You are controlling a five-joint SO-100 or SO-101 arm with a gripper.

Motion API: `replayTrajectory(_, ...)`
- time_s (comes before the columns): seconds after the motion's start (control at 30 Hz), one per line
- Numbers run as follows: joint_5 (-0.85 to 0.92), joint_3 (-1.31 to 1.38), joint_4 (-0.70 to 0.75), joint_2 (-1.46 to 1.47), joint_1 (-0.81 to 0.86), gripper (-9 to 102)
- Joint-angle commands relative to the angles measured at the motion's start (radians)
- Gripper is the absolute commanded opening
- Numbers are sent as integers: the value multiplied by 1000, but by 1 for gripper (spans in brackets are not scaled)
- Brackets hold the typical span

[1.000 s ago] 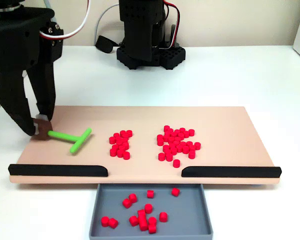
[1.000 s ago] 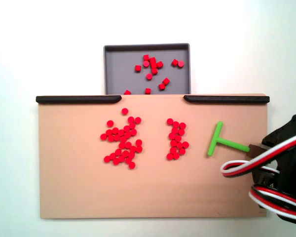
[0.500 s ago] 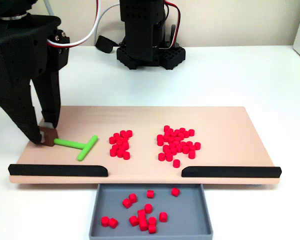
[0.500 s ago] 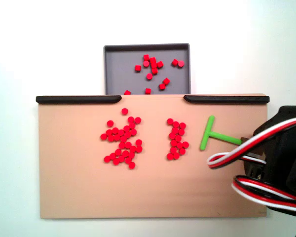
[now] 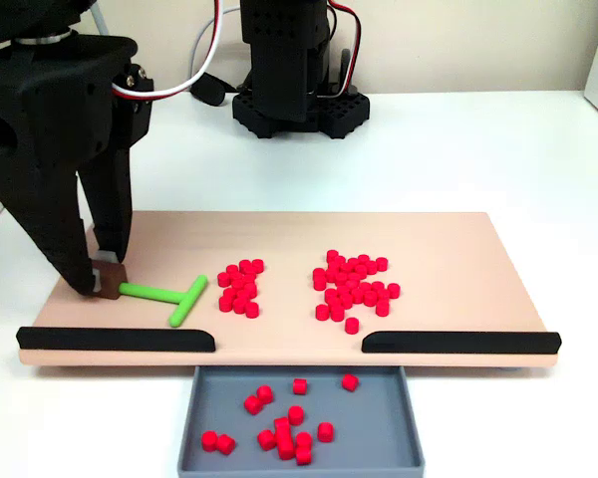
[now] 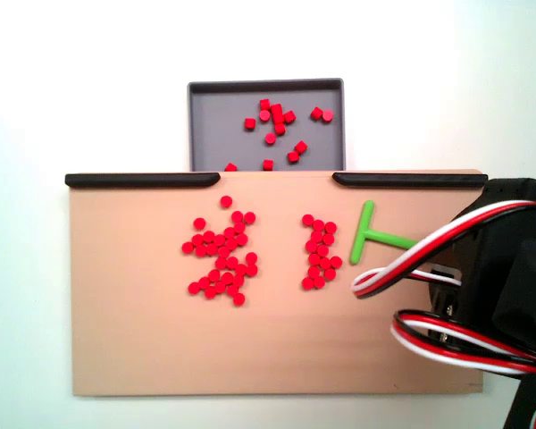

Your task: Push granules from right to the grey container

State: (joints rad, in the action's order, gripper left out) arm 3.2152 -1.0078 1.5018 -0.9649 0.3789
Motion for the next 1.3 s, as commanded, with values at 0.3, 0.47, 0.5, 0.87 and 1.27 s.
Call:
replayTrajectory(0.3,388,29,-2,-12,-38,0)
replayTrajectory(0.47,325,29,-2,-18,-55,0)
replayTrajectory(0.5,307,29,-2,-18,-58,0)
replayTrajectory(0.87,95,29,0,-34,-95,0)
replayTrajectory(1.27,-190,29,2,-41,-109,0)
